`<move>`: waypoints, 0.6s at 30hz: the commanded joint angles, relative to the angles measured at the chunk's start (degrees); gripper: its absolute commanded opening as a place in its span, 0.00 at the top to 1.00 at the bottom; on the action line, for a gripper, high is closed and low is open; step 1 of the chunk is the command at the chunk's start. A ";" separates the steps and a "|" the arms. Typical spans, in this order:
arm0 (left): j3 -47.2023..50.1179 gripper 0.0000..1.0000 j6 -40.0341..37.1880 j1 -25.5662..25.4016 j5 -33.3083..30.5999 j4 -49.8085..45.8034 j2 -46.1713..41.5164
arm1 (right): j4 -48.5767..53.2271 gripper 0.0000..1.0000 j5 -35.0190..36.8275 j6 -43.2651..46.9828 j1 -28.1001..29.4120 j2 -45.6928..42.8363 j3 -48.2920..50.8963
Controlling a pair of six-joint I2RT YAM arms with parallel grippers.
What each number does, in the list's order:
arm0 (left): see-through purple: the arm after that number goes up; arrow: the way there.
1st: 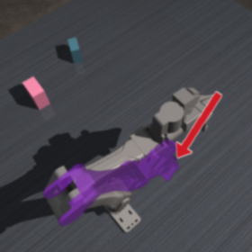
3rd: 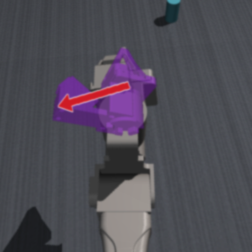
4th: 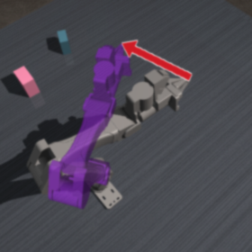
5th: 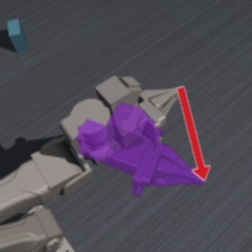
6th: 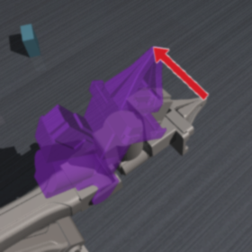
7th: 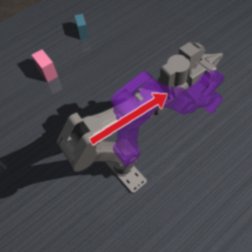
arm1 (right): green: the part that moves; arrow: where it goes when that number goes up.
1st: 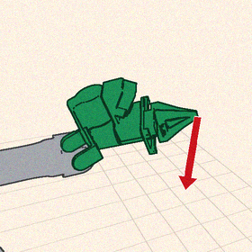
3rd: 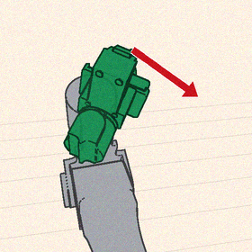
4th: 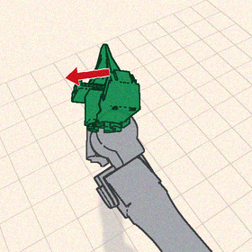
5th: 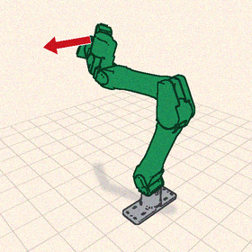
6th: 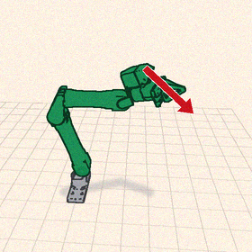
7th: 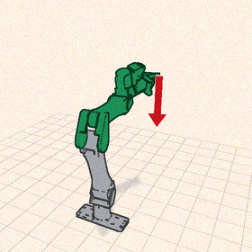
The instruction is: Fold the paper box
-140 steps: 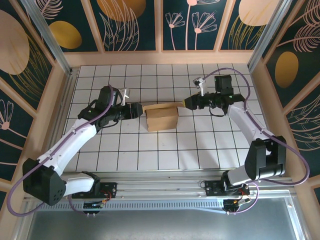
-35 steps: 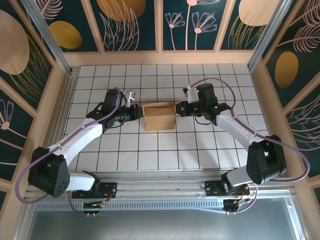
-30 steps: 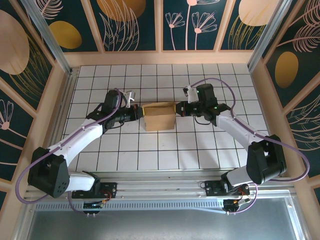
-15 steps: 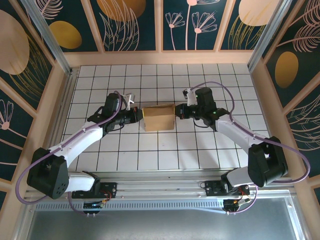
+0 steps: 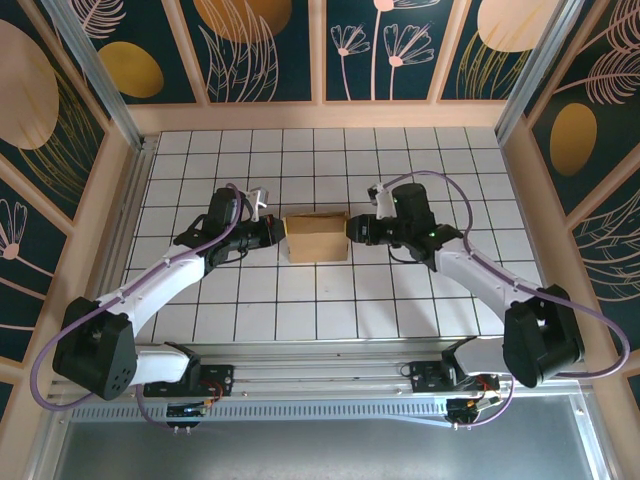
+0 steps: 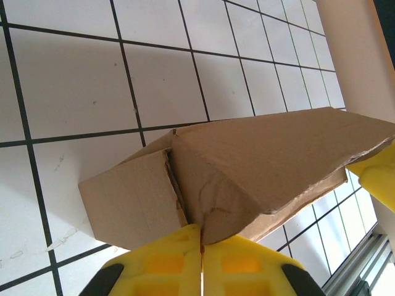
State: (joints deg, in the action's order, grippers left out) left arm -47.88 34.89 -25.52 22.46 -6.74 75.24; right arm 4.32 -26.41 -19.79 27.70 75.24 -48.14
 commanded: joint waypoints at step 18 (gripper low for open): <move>0.42 0.93 2.14 -0.76 -0.24 -5.35 3.31 | -11.10 0.54 -13.07 -29.07 -8.91 2.89 -5.29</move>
State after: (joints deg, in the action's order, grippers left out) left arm -48.42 35.68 -25.85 22.50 -5.93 76.27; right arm -3.70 -35.33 -42.72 18.26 75.61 -50.76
